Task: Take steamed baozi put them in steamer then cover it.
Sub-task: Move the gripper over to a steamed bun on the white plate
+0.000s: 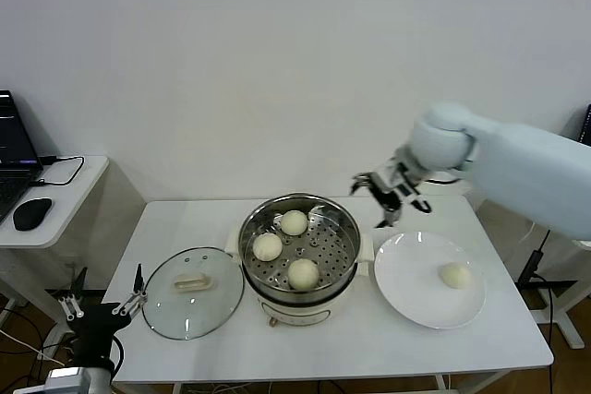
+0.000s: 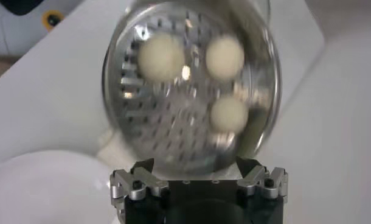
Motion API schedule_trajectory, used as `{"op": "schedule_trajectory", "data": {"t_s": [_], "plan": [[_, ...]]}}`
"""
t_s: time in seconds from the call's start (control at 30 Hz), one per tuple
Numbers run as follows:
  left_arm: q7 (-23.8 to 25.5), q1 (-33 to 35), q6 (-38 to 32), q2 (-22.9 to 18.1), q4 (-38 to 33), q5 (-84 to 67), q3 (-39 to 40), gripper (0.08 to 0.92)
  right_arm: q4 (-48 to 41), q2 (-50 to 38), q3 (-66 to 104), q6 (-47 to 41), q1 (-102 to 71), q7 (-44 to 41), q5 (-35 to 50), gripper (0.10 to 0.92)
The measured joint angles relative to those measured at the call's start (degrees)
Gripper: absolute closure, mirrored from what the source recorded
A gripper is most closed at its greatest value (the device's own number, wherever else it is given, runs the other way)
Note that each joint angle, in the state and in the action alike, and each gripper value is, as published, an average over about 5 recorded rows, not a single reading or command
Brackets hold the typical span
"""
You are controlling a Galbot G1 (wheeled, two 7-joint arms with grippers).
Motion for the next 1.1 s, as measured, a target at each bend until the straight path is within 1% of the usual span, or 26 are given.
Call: {"op": "schedule_trajectory", "data": {"t_s": [0.27, 0.47, 0.77, 1.1], "plan": [[0.1, -0.64, 0.07, 0.23, 0.69, 0.35, 1.17, 0.177, -1.98, -9.0, 8.72, 0.28, -10.87, -2.06, -3.7, 0.203], [0.25, -0.19, 0.05, 0.32, 0.88, 0.44, 1.41, 0.177, -4.03, -12.44, 18.7, 2.33, -22.61, -3.06, -7.19, 0.203], [0.33, 0.85, -0.11, -0.01, 0.77, 0.72, 1.17, 0.177, -9.1, -13.02, 30.85, 5.48, -36.4, -3.13, -12.77, 0.203], [0.32, 1.94, -0.35, -0.77, 0.41, 1.29, 0.77, 0.177, -16.11, -9.93, 36.97, 8.43, -43.22, -1.79, -17.94, 0.203]]}}
